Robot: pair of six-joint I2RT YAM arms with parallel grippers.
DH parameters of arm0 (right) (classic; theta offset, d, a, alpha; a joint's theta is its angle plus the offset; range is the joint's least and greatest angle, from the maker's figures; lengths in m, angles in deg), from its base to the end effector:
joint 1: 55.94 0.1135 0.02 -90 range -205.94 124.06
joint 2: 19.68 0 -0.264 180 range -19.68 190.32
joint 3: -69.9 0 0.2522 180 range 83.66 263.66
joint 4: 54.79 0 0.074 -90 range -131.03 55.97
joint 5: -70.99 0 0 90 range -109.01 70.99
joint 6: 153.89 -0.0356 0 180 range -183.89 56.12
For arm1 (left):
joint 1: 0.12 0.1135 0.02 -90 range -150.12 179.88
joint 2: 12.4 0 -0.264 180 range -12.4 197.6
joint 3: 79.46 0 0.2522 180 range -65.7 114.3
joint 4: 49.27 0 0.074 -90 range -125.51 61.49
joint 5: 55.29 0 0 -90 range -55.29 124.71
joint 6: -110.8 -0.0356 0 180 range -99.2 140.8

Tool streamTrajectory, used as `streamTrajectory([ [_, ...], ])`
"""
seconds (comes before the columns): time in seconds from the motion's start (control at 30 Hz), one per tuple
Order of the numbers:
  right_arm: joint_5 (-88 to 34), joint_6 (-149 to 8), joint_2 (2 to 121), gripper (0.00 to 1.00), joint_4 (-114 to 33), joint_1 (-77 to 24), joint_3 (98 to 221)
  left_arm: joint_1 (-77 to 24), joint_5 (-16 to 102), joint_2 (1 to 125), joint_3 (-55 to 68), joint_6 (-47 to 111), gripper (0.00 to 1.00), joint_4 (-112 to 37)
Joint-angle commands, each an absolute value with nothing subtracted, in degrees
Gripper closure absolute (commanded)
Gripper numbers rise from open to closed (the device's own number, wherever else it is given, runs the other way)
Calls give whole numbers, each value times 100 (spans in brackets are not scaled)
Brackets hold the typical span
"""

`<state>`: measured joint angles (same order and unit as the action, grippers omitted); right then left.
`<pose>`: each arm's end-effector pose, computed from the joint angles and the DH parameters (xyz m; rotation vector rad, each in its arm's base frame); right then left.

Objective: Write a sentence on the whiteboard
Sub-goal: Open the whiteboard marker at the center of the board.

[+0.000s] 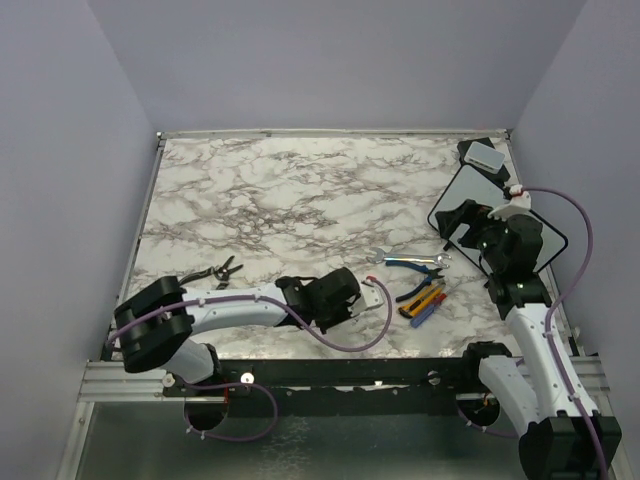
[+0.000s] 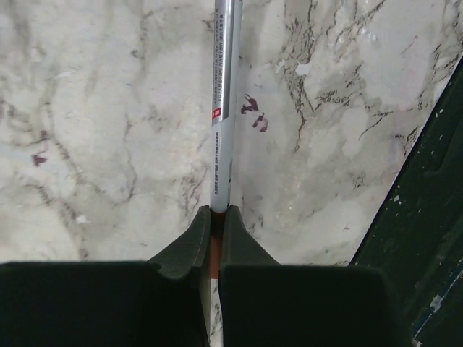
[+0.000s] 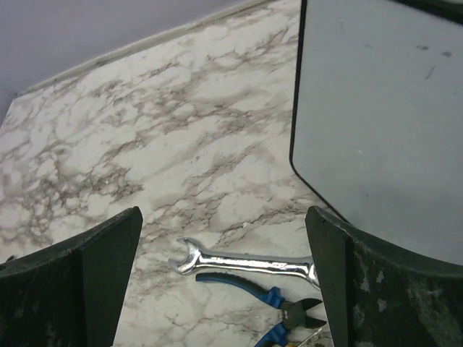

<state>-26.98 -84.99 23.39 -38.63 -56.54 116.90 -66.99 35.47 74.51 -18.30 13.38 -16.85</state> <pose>0.1856 0.0030 0.2879 0.2389 1.7822 0.3807 0.1138 -0.2675 0.1744 1.5974 2.1004 -0.3883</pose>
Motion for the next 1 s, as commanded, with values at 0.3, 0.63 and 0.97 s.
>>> streamTrajectory([
  [0.3,-7978,-8951,4074,8,-3966,-5536,12045,-6356,3422,5353,-2101,842,100,-2000],
  [0.63,-7961,-8632,4746,20,-3557,-3706,12383,-6332,3847,5255,-2030,815,100,-1863],
  [0.97,-7677,-8682,5160,34,-3664,-2804,12485,-6332,3718,5326,-2010,865,100,-1841],
])
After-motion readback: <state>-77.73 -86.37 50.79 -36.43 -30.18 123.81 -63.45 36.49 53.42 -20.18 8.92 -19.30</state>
